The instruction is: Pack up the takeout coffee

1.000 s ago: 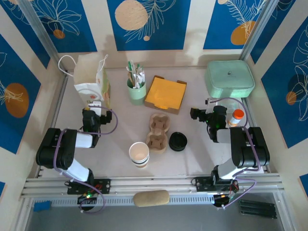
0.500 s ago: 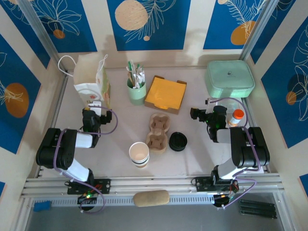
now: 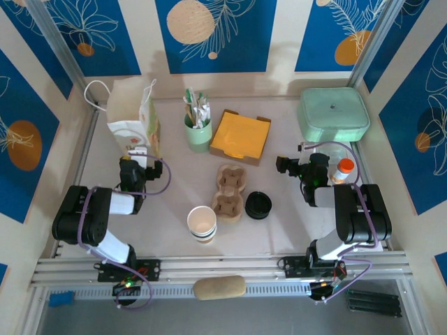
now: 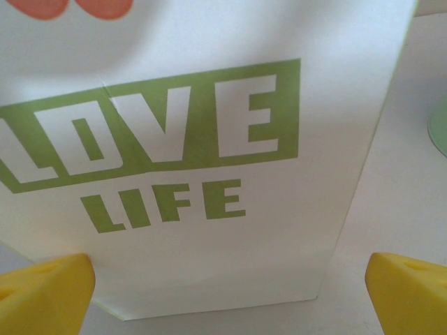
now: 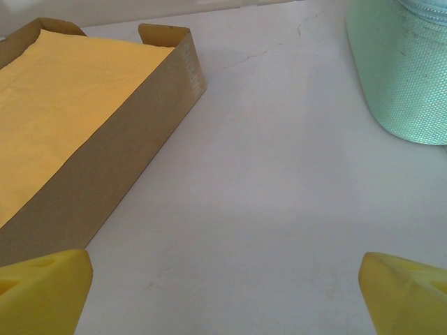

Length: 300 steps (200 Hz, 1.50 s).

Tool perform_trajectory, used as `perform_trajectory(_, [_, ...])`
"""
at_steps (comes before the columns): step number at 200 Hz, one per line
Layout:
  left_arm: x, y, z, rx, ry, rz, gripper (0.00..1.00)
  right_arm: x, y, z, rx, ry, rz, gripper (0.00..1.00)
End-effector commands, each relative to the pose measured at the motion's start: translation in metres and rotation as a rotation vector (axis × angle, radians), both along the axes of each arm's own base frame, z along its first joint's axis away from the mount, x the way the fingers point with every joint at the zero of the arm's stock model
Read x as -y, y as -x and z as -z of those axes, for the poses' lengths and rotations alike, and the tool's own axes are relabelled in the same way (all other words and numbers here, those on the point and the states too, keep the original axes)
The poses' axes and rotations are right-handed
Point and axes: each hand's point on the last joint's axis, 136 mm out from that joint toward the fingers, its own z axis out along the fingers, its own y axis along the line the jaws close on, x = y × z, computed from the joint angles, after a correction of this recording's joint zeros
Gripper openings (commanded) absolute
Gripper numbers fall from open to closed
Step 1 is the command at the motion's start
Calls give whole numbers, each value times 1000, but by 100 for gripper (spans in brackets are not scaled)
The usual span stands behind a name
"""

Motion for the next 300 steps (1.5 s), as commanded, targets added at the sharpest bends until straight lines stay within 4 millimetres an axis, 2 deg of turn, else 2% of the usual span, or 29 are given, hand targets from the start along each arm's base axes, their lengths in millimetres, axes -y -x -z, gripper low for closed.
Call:
perform_trajectory(1, [1, -1, -2, 19, 18, 9, 100, -3, -6, -14, 51, 2, -23, 99])
perform_trajectory(59, [2, -2, -2, 12, 32, 25, 99, -3, -6, -13, 47, -1, -23, 99])
perform_trajectory(67, [7, -1, -4, 16, 33, 55, 99, -3, -6, -15, 54, -4, -22, 99])
perform_trajectory(86, [14, 3, -19, 29, 32, 99, 99, 7, -9, -41, 41, 10, 51, 99])
perform_trajectory(97, [8, 4, -29, 19, 29, 66, 99, 12, -11, -60, -3, -5, 89, 99])
perform_trajectory(114, [0, 6, -50, 22, 34, 9, 99, 21, -12, -87, -102, -123, 165, 99])
perform_trajectory(126, [-5, 9, -68, 35, 58, -23, 100, 35, -6, -95, -213, -264, 299, 99])
perform_trajectory(134, [-8, 12, -80, 36, 85, -52, 99, 35, -2, -102, -268, -338, 313, 99])
perform_trajectory(145, [-11, 19, -92, 12, 131, -84, 99, 21, 3, -113, -298, -416, 235, 99])
perform_trajectory(162, [-4, 32, -111, -27, 216, -76, 99, -10, 16, -136, -271, -459, 75, 99])
perform_trajectory(189, [12, 62, -134, -65, 357, -26, 100, -57, 52, -157, -298, -431, -96, 99])
perform_trajectory(225, [33, 100, -160, -100, 450, 70, 99, -126, 118, -151, -449, -360, -301, 100])
perform_trajectory(254, [44, 117, -174, -138, 453, 120, 99, -168, 164, -144, -548, -310, -419, 98])
perform_trajectory(273, [49, 122, -172, -180, 457, 137, 99, -191, 189, -142, -608, -270, -493, 96])
perform_trajectory(300, [54, 123, -158, -272, 439, 154, 99, -220, 214, -139, -698, -190, -573, 92])
